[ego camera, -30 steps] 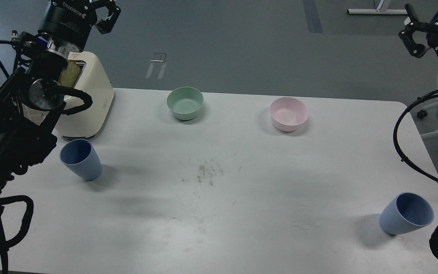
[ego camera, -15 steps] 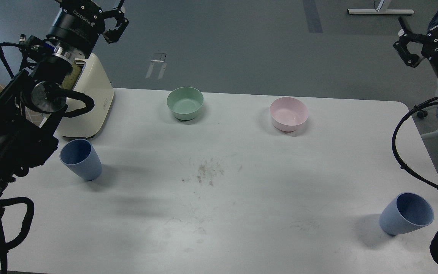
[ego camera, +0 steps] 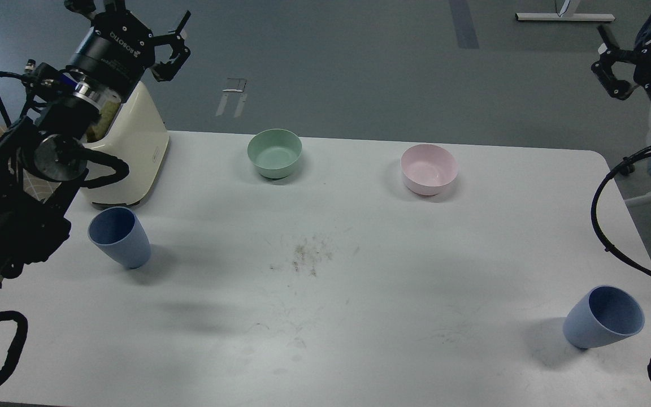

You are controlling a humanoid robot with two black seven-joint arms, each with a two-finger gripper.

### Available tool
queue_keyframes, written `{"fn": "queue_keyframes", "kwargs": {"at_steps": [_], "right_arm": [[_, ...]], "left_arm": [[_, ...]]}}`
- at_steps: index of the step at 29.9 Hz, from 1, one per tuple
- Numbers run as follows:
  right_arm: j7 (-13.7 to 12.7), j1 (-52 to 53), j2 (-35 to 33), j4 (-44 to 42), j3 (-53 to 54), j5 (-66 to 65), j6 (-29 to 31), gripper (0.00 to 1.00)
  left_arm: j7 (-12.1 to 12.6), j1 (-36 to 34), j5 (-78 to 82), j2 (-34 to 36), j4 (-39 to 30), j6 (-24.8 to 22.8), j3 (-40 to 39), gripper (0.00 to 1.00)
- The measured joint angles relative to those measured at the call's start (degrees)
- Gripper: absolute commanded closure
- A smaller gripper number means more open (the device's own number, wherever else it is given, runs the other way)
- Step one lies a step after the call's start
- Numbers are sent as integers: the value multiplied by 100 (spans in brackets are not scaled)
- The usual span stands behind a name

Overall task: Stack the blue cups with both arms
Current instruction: 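Raise the left arm and move the left gripper toward the light blue cup, then lower the left gripper and grasp the light blue cup from its side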

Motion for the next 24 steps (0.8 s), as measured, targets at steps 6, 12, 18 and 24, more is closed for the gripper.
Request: {"fn": "queue_keyframes", "kwargs": {"at_steps": [6,12,18,24], "right_arm": [[15,-91,-20,4,18,14,0,0],[18,-220,-21,12,94,31,0,0],[20,-354,-21,12,185,56,0,0],[20,-406,-21,15,217,67,0,0]], "left_arm": [[-15,517,1343,1051,-1134,60,249,11],[-105,1189,3306,1776,-1862,85,196,14],[-308,1678,4979,2765,-2115,104,233,18],[-811,1990,6440,3302,-2063,181,385,20]]}}
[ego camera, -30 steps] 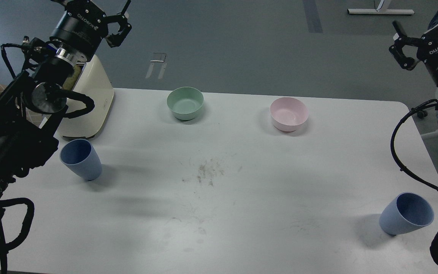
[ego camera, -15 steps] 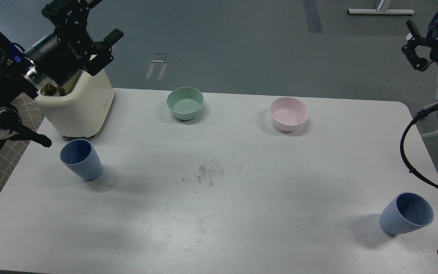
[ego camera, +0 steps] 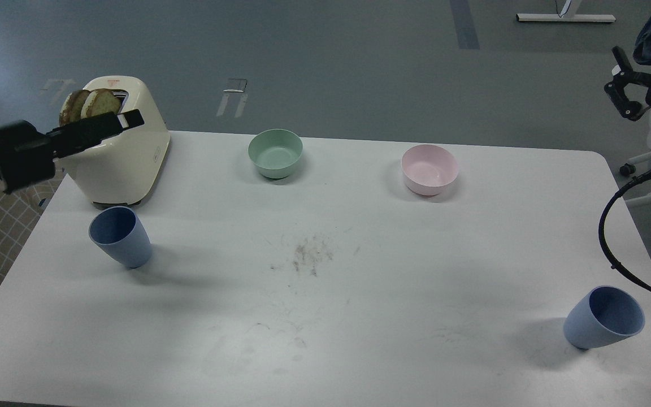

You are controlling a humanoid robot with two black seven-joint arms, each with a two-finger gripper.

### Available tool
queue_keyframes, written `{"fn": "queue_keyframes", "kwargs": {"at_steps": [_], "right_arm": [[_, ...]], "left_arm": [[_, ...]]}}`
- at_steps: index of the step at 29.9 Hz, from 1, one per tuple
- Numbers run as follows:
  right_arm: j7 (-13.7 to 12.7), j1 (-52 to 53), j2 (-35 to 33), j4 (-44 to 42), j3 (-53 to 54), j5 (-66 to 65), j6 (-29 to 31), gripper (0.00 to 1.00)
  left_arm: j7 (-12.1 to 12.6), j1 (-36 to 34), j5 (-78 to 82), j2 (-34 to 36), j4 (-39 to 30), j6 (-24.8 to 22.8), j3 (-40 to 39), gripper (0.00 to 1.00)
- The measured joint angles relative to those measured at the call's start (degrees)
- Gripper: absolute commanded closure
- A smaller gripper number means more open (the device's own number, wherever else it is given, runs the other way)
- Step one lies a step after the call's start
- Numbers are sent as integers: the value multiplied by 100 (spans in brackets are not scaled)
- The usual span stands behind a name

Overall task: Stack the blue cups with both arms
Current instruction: 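Lower the left gripper and grasp the light blue cup from its side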

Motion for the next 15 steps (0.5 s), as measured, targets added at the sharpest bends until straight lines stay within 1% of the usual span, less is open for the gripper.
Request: {"fn": "queue_keyframes", "kwargs": {"at_steps": [4,5,7,9,10,12,15], "right_arm": [[0,-18,8,7,0,4,0,0],[0,-19,9,8,0,5,0,0],[3,-23,9,10,2,8,0,0],[4,-42,9,10,6,9,0,0],[4,-49,9,10,8,9,0,0],[4,-55,8,10,9,9,0,0],[4,-76,3,24,15,9,0,0]], "left_arm": [[-68,517,1105,48,90,520,72,23],[-70,623,1268,55,98,645,79,28],[-75,813,1527,56,107,846,89,29],[-78,901,1634,54,159,922,106,31],[-77,932,1661,29,237,940,138,33],[-77,961,1686,-14,396,971,259,33],[-71,970,1733,-78,586,1141,589,33]]}}
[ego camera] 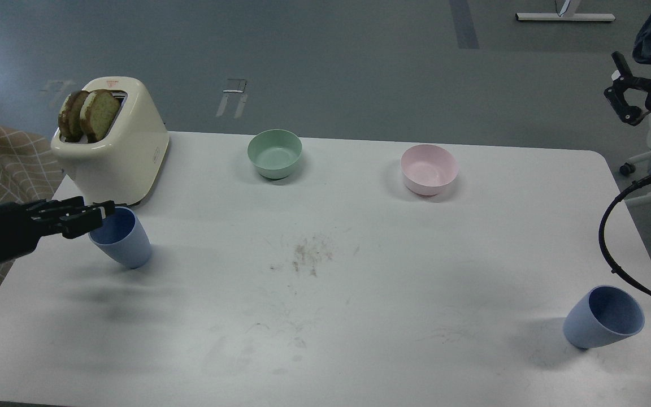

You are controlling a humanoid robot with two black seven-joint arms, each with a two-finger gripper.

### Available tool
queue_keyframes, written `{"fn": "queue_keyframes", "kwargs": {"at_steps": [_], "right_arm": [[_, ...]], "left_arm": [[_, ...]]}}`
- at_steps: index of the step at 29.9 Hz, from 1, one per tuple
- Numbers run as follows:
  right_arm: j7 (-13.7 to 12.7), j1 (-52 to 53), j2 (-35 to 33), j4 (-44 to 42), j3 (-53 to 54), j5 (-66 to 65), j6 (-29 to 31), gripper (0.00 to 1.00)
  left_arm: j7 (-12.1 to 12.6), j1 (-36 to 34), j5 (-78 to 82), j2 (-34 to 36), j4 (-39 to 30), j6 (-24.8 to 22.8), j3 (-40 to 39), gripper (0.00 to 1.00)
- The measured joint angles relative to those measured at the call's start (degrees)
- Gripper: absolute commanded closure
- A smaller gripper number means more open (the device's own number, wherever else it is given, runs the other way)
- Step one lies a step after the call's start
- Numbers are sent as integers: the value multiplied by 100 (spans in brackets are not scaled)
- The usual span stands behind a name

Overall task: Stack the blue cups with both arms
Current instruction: 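Lower the left gripper and grasp the light blue cup from its side, then carry the light blue cup to the table center and set it upright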

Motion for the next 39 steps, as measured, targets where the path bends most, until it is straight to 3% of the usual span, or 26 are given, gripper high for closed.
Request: {"fn": "queue_keyframes", "kwargs": {"at_steps": [8,10,14,16,17,26,32,39], "right_arm": [[-2,-24,9,34,28,0,0,0],[-5,-24,23,37,23,0,0,0],[-5,-22,38,45,13,0,0,0],[-5,-22,38,45,13,0,0,0],[-5,-22,37,45,15,0,0,0],[-5,-126,6,47,61,0,0,0],[1,-174,-6,47,147,0,0,0],[3,-314,-60,49,322,0,0,0]], "left_arm": [[5,-40,-4,-270,417,194,196,38],[5,-49,-14,-300,447,196,196,56],[4,-46,-17,-333,475,197,201,73],[1,-44,-16,-360,510,196,201,94],[0,-45,-13,-386,531,196,201,100],[-127,-158,3,-449,582,185,201,100],[-136,-671,-22,-401,380,95,197,100],[-112,-2189,124,-527,-422,-951,208,100]]}}
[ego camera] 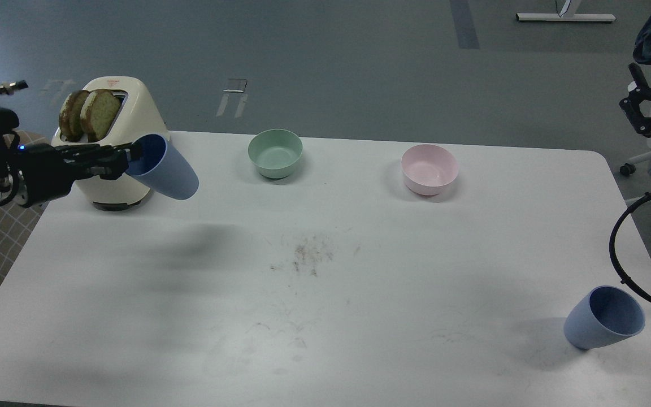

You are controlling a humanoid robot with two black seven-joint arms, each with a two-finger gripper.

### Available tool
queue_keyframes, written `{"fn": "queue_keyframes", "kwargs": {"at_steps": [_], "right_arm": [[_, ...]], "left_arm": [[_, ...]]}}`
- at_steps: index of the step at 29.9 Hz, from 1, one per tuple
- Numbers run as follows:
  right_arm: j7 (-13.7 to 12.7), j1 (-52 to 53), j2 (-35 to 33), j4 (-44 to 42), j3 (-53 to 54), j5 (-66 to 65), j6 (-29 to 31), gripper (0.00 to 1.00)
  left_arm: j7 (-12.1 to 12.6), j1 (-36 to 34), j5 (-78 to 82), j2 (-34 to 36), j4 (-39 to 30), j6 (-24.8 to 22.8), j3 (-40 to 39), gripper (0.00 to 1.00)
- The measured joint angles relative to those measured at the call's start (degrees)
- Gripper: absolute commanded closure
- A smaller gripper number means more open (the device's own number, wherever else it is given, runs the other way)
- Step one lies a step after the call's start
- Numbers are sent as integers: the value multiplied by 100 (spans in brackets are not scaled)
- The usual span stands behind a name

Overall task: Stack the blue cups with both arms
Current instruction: 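Carry the light blue cup to the table center and set it upright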

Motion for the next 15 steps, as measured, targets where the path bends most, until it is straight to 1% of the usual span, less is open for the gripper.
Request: {"fn": "queue_keyframes", "kwargs": {"at_steps": [4,10,12,15], "right_arm": [[0,-84,-24,46,91,0,0,0],[0,-186,-113,68,173,0,0,0],[-4,-217,-123,70,193,3,0,0],[-4,-245,-130,74,218,11,0,0]], "left_arm": [[54,-745,216,-751,-201,-388,344,100],[93,-1758,1301,-1770,-182,-453,1551,100],[108,-1949,1445,-2103,-110,-453,1832,100],[175,-2121,1505,-2501,177,-453,2091,100]]}}
